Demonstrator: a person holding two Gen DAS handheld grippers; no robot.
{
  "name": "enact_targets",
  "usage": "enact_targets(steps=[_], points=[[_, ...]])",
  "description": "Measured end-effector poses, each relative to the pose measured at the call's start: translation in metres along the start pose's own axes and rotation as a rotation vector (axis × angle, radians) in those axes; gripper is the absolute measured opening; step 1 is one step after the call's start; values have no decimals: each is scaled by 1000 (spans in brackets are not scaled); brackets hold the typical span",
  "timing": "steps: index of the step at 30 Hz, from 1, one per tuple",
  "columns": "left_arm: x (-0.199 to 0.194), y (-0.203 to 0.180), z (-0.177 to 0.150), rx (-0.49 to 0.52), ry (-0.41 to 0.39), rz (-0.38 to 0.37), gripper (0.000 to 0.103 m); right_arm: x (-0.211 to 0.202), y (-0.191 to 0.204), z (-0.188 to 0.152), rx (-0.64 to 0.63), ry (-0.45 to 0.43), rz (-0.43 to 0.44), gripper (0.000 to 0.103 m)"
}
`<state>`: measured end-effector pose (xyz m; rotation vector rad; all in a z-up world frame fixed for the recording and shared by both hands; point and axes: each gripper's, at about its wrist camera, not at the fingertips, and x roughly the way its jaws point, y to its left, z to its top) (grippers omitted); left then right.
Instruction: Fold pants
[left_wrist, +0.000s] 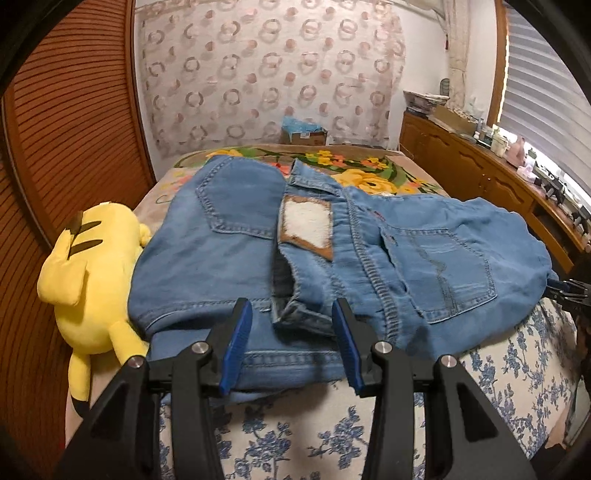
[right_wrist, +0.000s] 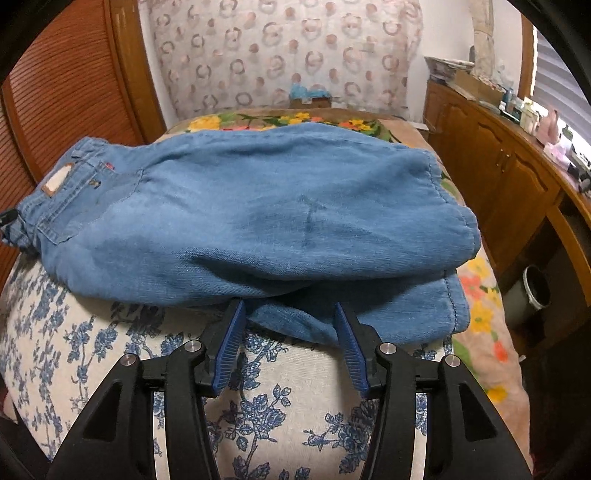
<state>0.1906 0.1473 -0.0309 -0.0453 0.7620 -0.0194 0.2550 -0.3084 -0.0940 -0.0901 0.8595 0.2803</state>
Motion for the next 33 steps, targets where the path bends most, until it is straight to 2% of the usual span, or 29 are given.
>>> enact_targets(steps=[8,18,22,26,28,30,31,33], points=[[12,-1,-8,2,21,5,44,6,8,-3,-42,21,-26,51],[14,-15,5,44,3,-32,44,7,9,-5,-52,19,-31,51],[26,-17,7,58,45,-21,44,8,11,-2,-60,16,-32,51],[28,-16,7,49,35,-33,44,9,11,-2,-61,16,-32,51],[27,-16,8,37,26,-42,41,10,15,-1,-70,15,-35,51],[23,-19,9,35,14,-53,34,10,16,0,-80,14,-38,50],[20,-20,9,40,7,-57,32,11,16,0,-82,12,-37,46],[16,-25,9,53,-8,-52,21,11,16,1,-81,8,-35,37]])
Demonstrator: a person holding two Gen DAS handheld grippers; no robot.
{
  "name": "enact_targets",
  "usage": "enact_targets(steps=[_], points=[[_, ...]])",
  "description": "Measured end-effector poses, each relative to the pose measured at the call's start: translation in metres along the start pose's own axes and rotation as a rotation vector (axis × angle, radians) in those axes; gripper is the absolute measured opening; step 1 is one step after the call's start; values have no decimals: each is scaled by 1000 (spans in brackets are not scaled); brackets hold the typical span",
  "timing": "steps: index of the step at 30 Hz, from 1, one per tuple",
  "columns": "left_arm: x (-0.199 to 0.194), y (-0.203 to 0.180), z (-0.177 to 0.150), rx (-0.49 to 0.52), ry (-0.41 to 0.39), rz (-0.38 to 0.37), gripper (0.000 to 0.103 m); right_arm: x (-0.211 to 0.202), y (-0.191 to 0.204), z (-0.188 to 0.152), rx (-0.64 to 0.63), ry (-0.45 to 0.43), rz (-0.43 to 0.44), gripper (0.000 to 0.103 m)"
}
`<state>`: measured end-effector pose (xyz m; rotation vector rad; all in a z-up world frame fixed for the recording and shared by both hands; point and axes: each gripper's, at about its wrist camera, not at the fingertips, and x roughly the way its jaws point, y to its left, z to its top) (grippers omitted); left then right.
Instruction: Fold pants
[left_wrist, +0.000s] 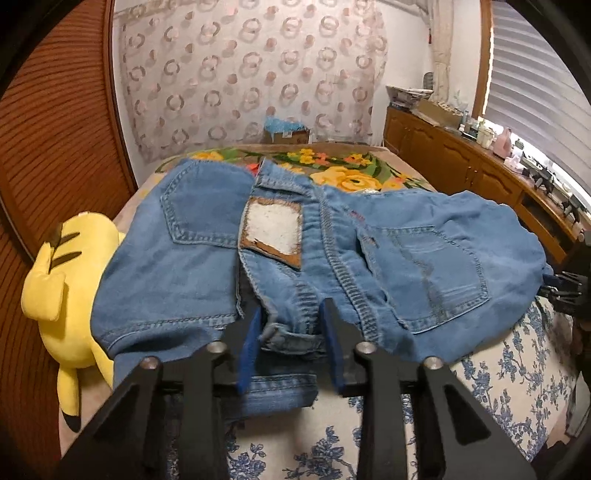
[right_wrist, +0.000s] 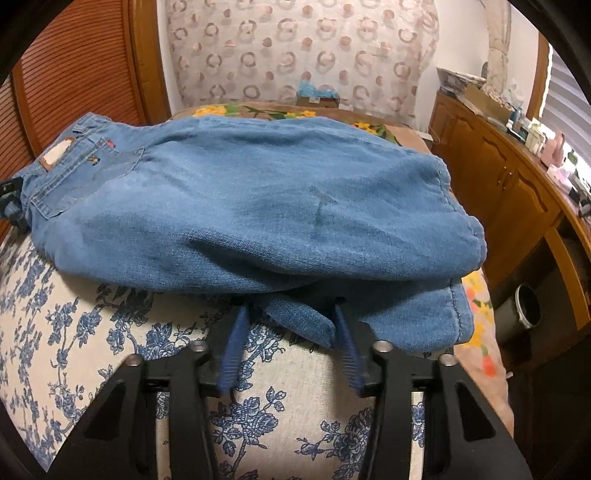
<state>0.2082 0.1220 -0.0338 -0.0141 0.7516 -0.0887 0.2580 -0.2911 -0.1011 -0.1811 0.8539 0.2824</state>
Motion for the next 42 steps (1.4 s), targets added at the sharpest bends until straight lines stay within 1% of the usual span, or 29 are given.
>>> enact_targets(steps=[1,2,3,4,7,10,13,15,20,24,28,30,32,35,38,42], points=[[-3,-2,1,6,-13,3,19,0,-1,0,1,-2,3,31],[-5,-5,1,12,-25,3,16,1,-2,0,3,-6,12,27],[-8,-8,2,19,-34,8,14,0,-5,-1,4,-9,32,15],[-9,-11,2,26,-40,15,13,0,-5,0,4,-12,41,10],[-22,-19,5,35,-78,27,11,-1,-6,2,-4,-27,47,3],[-42,-23,9,44,-122,37,10,-11,-3,2,-24,-69,19,2],[-63,-24,10,45,-168,40,10,-26,-5,0,-21,-104,8,2],[-75,-23,7,38,-184,39,10,-37,-9,-3,-14,-125,2,2],[-101,-20,-11,23,-213,42,10,-68,-14,-18,-6,-158,16,2],[-122,-7,-36,-22,-236,42,10,-95,3,-38,-49,-177,23,2],[-136,7,-66,-56,-228,45,11,-118,16,-59,-61,-181,60,2],[-132,9,-77,-66,-197,42,12,-123,21,-71,-53,-175,89,2],[-124,8,-88,-62,-160,36,13,-121,23,-79,-43,-158,96,2],[-120,1,-98,-43,-124,43,16,-117,23,-85,-10,-143,106,2],[-126,-2,-101,-33,-135,56,17,-116,20,-86,17,-140,123,3],[-140,-8,-102,-25,-162,43,28,-118,19,-90,34,-138,127,5]])
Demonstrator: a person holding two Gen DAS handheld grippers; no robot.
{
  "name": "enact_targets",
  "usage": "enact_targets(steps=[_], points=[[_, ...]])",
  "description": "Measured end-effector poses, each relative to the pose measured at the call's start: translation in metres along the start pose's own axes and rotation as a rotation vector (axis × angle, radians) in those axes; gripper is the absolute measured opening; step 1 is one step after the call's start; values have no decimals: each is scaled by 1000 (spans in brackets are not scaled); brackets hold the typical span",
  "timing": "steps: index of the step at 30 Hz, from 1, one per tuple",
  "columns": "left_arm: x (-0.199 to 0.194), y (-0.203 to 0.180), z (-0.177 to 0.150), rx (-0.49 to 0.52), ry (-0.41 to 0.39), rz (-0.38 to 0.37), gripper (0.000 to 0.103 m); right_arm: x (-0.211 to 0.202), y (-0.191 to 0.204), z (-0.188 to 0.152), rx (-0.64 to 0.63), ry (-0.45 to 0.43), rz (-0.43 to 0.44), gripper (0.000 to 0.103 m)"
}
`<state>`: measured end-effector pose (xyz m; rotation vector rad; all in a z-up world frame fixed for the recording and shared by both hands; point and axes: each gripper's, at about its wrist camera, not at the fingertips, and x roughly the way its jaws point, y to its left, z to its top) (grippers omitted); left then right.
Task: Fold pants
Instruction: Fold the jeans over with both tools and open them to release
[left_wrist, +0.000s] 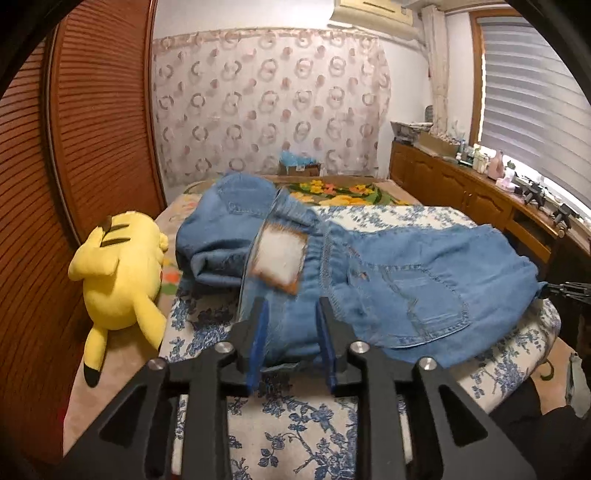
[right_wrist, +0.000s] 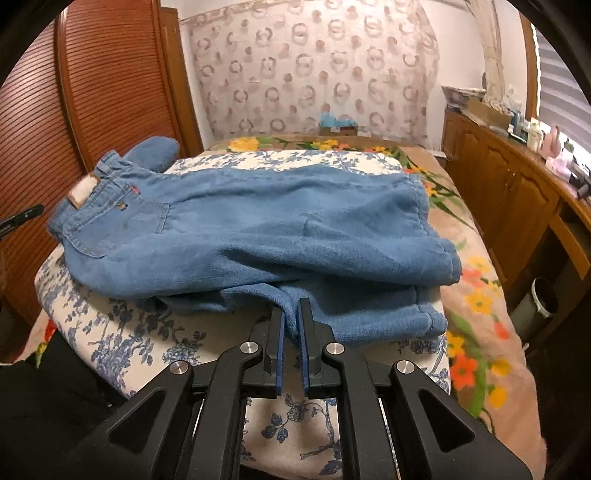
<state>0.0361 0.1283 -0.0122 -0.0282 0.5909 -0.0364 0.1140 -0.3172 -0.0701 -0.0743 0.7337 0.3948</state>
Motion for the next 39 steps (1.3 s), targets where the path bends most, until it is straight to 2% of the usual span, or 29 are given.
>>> enact_targets(steps=[3,8,11,13,18,27,31,35,39], points=[[-4,-10,4,25,-12,-33,39,-4,1,-2,7,-3,-1,8],[5,-36,5,67,11,-108,44,-13,-4,-6,29,-24,0,15],[16,-53,3,89,30,-138,46,-19,-7,-7,43,-45,-8,28],[25,-67,1,100,48,-166,46,-22,-10,-8,52,-57,-33,41],[57,-101,-7,136,117,-219,46,-20,-24,-11,84,-68,-83,44],[96,-125,-24,134,227,-229,47,-15,-47,-10,130,-79,-136,50],[100,-128,-29,120,224,-224,48,-14,-56,-7,164,-92,-148,53],[99,-126,-34,75,190,-238,52,-9,-66,-4,200,-90,-155,55],[100,-125,-36,81,170,-227,53,1,-75,-1,222,-73,-172,55]])
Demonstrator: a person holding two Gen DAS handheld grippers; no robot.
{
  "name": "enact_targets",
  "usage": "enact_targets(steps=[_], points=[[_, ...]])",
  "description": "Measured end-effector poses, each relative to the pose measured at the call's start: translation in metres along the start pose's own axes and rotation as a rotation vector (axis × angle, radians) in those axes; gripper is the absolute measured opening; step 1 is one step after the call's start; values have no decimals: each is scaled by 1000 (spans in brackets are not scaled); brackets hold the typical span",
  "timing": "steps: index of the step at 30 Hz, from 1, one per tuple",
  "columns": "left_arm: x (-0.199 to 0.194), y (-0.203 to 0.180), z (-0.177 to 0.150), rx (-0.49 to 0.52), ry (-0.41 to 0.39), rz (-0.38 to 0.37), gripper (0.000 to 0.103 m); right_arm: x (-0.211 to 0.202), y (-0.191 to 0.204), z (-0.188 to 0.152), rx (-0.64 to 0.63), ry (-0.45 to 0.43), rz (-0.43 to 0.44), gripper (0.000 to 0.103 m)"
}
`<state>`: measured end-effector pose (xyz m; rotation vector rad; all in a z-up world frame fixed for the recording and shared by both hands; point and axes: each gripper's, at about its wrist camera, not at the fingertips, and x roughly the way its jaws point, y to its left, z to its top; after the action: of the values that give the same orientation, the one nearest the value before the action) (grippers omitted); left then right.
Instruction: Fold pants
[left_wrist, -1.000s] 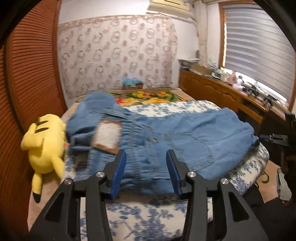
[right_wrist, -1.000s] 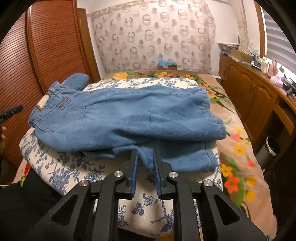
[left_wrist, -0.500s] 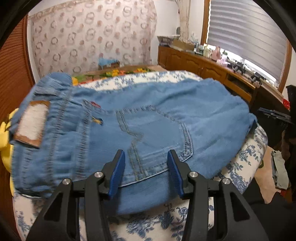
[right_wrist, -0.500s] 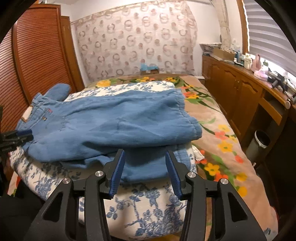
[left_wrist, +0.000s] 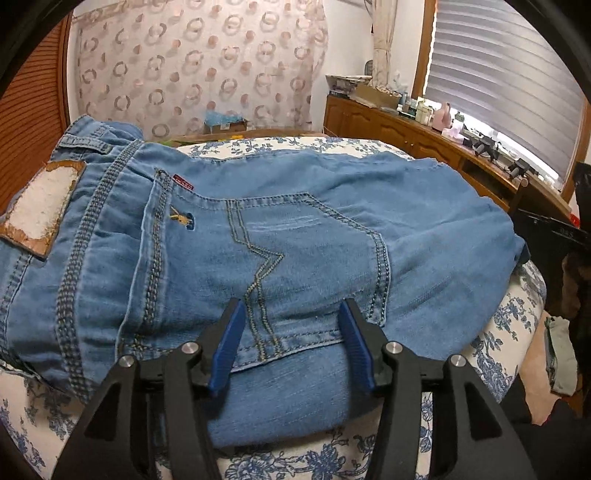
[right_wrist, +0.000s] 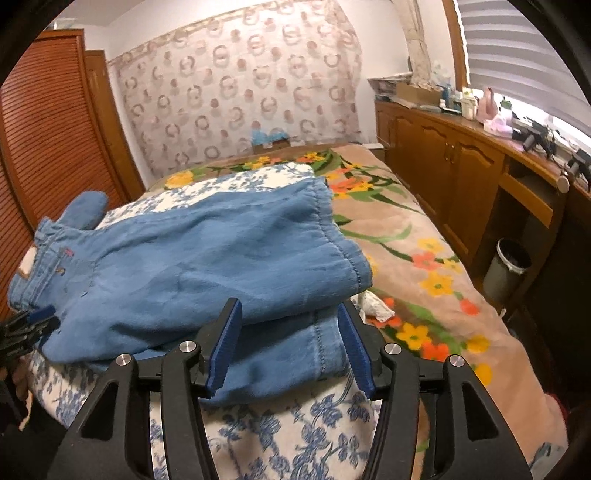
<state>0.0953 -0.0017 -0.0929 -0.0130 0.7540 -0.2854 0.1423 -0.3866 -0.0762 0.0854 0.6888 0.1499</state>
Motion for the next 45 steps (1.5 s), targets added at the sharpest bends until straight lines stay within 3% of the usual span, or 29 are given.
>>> enact_targets(steps=[14,21,27,34,45], points=[[1,-3,6,7,3,8,53,40,-21,9,71,69,-41,55],[-9,-3,13,16,5,35,53,30,-13,17,24,14,-40,15],[-27,3,22,8,-43,64,53,11,8,31,-34,-53,-17,7],[-47,16,28,-13,-91,80,53,-8,62,56,-136,-103,99,4],[-68,43,25,-63,-136,108,53,-39,205,80,-379,-165,371,1]])
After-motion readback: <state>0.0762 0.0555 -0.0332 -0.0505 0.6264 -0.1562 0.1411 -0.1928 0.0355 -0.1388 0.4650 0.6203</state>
